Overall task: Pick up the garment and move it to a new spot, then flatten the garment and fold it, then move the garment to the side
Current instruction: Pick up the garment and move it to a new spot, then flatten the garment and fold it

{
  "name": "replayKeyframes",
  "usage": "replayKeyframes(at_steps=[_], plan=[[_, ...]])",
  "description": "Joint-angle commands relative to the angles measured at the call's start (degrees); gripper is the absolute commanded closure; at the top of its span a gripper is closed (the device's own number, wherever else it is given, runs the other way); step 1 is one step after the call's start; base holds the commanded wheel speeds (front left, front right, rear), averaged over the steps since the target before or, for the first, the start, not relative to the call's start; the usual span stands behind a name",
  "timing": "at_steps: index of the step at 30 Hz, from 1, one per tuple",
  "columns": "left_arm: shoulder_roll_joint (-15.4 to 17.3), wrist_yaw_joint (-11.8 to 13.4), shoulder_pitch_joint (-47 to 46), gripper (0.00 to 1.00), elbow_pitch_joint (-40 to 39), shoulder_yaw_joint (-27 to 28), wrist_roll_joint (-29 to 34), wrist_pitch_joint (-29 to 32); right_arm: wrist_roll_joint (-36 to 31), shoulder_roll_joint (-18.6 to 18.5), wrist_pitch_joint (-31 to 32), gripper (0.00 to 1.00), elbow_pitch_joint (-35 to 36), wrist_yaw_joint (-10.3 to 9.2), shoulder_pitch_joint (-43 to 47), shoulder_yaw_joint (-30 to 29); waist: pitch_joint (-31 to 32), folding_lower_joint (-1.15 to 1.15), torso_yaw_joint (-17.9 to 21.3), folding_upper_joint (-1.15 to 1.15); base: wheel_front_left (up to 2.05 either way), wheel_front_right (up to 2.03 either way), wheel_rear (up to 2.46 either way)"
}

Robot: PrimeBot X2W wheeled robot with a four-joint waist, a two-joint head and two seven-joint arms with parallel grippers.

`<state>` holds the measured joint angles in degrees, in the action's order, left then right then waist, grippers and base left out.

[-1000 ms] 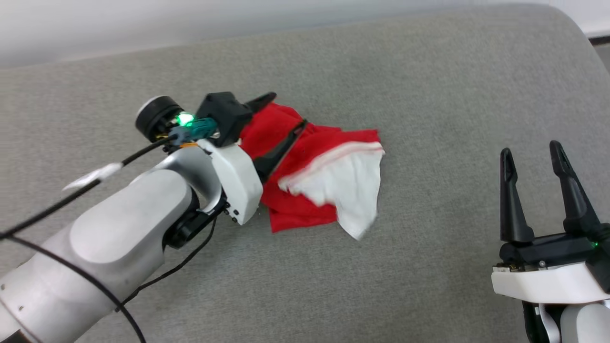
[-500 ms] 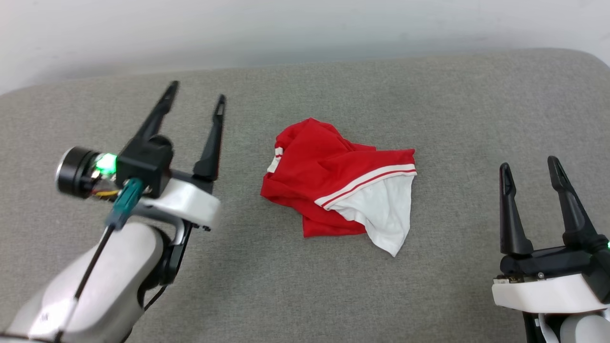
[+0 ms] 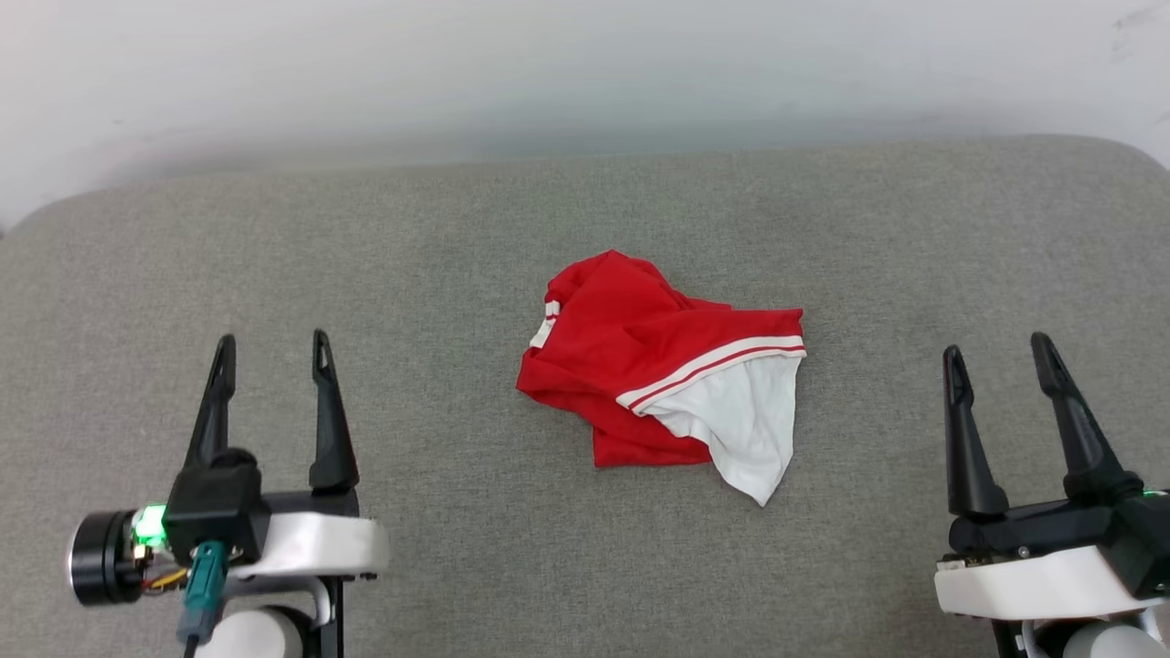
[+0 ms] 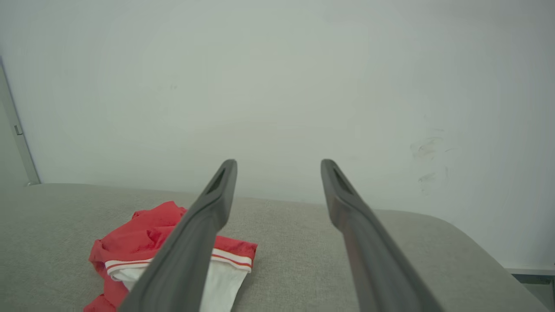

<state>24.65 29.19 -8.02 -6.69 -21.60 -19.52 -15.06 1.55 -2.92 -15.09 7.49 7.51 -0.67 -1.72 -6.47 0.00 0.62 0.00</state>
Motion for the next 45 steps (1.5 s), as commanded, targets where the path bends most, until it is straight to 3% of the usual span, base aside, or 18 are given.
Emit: replayKeyframes(at_steps=[1, 10, 18, 30, 39, 45], plan=[[-1.2, -0.78, 1.35, 0.0, -0.42, 1.23, 0.61, -0.16, 0.63, 0.06, -0.12, 0.0, -0.32, -0.04, 0.48, -0.08, 0.26, 0.0, 0.09, 0.0, 0.0, 0.0, 0.0], [-9.29, -9.96, 9.3, 0.0, 2.22, 9.47, 7.87, -0.16, 2.33, 0.07, -0.11, 0.0, -3.12, -0.04, 2.56, 0.06, 1.58, 0.0, 0.44, 0.0, 0.0, 0.0, 0.0], [-14.96, -15.18, 12.28, 0.0, 4.25, 13.67, 11.62, -0.17, 3.45, 0.07, -0.12, 0.0, -5.23, -0.04, 4.52, 0.19, 2.77, 0.0, 0.28, 0.0, 0.0, 0.0, 0.0], [-19.19, -20.04, 15.75, 0.0, 4.78, 17.78, 14.67, -0.17, 4.32, 0.07, -0.12, 0.0, -5.86, -0.04, 7.19, 0.74, 4.28, 0.0, -0.02, 0.0, 0.0, 0.0, 0.0], [-20.34, -21.68, 16.04, 0.0, 4.69, 19.96, 15.65, -0.17, 4.73, 0.07, -0.12, 0.0, -5.74, -0.04, 7.25, 0.87, 4.38, 0.0, -0.09, 0.0, 0.0, 0.0, 0.0], [-20.86, -22.5, 15.94, 0.0, 4.65, 20.75, 16.18, -0.17, 4.37, 0.1, -0.12, 0.0, -3.0, -0.03, 4.18, -2.24, 4.17, 0.0, -0.27, 0.0, 0.0, 0.0, 0.0]])
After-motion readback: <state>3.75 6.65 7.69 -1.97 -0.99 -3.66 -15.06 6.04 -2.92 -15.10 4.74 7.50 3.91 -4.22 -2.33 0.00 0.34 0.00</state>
